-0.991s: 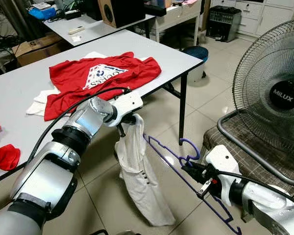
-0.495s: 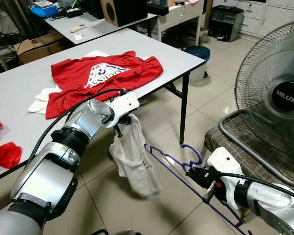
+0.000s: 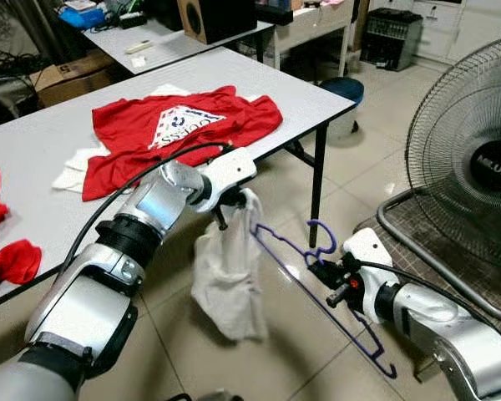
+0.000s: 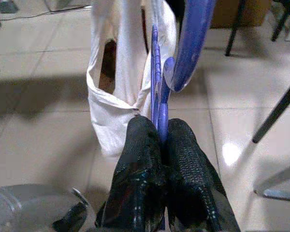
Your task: Hang hanger
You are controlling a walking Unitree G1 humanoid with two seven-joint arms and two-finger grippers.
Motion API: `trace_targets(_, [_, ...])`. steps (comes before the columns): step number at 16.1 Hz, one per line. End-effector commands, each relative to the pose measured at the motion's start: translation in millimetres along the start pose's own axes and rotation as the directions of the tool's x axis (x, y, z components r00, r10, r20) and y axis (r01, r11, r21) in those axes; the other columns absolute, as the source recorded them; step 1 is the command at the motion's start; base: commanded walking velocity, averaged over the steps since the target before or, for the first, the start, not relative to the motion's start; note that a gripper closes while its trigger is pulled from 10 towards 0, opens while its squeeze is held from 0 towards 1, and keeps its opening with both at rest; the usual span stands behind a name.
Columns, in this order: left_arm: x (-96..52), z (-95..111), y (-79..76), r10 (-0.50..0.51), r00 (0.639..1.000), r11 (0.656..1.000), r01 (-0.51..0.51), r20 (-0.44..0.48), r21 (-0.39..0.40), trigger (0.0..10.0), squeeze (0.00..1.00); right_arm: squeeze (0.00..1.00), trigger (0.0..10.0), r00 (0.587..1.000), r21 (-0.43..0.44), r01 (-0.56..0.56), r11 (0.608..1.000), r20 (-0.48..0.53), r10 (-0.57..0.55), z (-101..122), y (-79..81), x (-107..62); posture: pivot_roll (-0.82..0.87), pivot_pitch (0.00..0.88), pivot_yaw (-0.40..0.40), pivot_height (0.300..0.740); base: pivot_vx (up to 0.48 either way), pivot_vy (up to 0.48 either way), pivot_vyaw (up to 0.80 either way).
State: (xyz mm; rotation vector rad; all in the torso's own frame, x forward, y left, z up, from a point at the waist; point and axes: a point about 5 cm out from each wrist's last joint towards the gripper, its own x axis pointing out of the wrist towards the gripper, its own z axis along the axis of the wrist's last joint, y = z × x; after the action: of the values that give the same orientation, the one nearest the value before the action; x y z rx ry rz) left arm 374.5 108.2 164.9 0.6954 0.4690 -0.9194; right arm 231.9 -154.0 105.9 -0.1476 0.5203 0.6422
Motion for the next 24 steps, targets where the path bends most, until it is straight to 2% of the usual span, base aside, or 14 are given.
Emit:
trace_targets(1, [-8.4,1.6,6.7,0.022,1.000,1.000,-0.022,0.014,-0.004,0.0,0.00,0.00,10.0,0.999,-0.003,0.026,1.000,0.035,-0.026,8.0,-1.2,1.4,-0.11,0.000,0.152,0.740,0.000,0.000,0.00])
trace_targets(3, [-12.9,1.5,8.1,0.026,1.000,1.000,-0.025,0.013,-0.007,0.0,0.00,0.00,10.0,0.994,0.044,0.101,0.994,0.026,-0.102,5.1,-6.2,3.2,-0.11,0.000,0.157,0.740,0.000,0.000,0.00])
trace_targets(4, [-17.5,0.0,6.2,0.010,1.000,1.000,-0.010,0.014,-0.010,0.0,0.00,0.00,10.0,0.976,0.117,0.211,0.970,0.022,-0.215,0.8,-16.8,6.4,-0.12,0.000,0.160,0.740,0.000,0.000,0.00])
trace_targets(6, [-22.5,-1.3,-1.4,-0.046,0.999,0.999,0.046,0.026,-0.005,0.0,0.00,0.00,10.0,0.949,0.205,0.287,0.936,0.074,-0.307,4.3,-27.8,9.4,-0.13,0.000,0.161,0.740,0.000,0.000,0.00])
trace_targets(7, [-25.1,1.6,-14.0,-0.131,0.990,0.991,0.130,0.054,0.031,0.0,0.00,0.00,10.0,0.939,0.356,0.264,0.896,0.117,-0.323,8.4,-34.2,16.2,-0.13,0.000,0.150,0.740,0.000,0.000,0.00])
trace_targets(10, [-26.1,18.0,-26.8,-0.200,0.973,0.978,0.192,0.116,0.076,0.0,0.00,0.00,10.0,0.974,0.354,0.158,0.922,0.097,-0.205,8.2,-31.2,30.8,-0.13,0.000,0.129,0.740,0.000,0.000,0.00])
trace_targets(13, [-26.1,15.2,-42.9,-0.281,0.956,0.954,0.270,0.078,0.128,0.0,0.00,0.00,10.0,0.945,0.435,0.112,0.893,0.231,-0.232,38.4,-41.0,33.2,-0.13,0.000,0.120,0.740,0.000,0.000,0.00])
trace_targets(15, [-27.3,8.6,-60.3,-0.385,0.922,0.915,0.375,0.044,0.151,0.0,0.00,0.00,10.0,0.895,0.586,0.060,0.808,0.326,-0.303,60.6,-56.3,34.5,-0.14,0.000,0.119,0.740,0.000,0.000,0.00])
trace_targets(16, [-28.9,8.0,-64.3,-0.408,0.912,0.904,0.397,0.041,0.158,0.0,0.00,0.00,10.0,0.885,0.618,0.035,0.785,0.346,-0.311,65.9,-59.8,35.5,-0.14,0.000,0.119,0.740,0.000,0.000,0.00])
trace_targets(19, [-33.3,28.4,-75.4,-0.481,0.860,0.876,0.464,0.172,0.130,0.0,0.00,0.00,10.0,0.852,0.749,-0.014,0.662,0.356,-0.384,78.2,-72.6,42.7,-0.16,0.000,0.109,0.740,0.000,0.000,0.00])
trace_targets(21, [-35.4,37.9,-79.7,-0.505,0.836,0.863,0.488,0.214,0.129,0.0,0.00,0.00,10.0,0.840,0.791,-0.055,0.609,0.366,-0.399,85.0,-73.8,47.2,-0.16,0.000,0.099,0.740,0.000,0.000,0.00])
trace_targets(22, [-30.6,37.3,-76.7,-0.463,0.864,0.886,0.443,0.198,0.137,0.7,0.00,0.00,10.0,0.831,0.821,-0.117,0.558,0.388,-0.398,91.0,-71.9,48.4,-0.16,0.000,0.099,0.740,0.000,0.000,0.00])
trace_targets(23, [-20.4,35.2,-65.0,-0.334,0.926,0.941,0.316,0.177,0.123,0.0,0.00,0.00,10.0,0.838,0.791,-0.154,0.592,0.422,-0.346,98.1,-63.8,47.7,-0.16,0.000,0.099,0.740,0.000,0.000,0.00])
trace_targets(24, [-15.7,34.7,-57.7,-0.254,0.952,0.965,0.239,0.170,0.106,0.0,0.00,0.00,10.0,0.849,0.757,-0.161,0.633,0.433,-0.302,100.8,-57.6,47.4,-0.16,0.000,0.099,0.740,0.000,0.000,0.00])
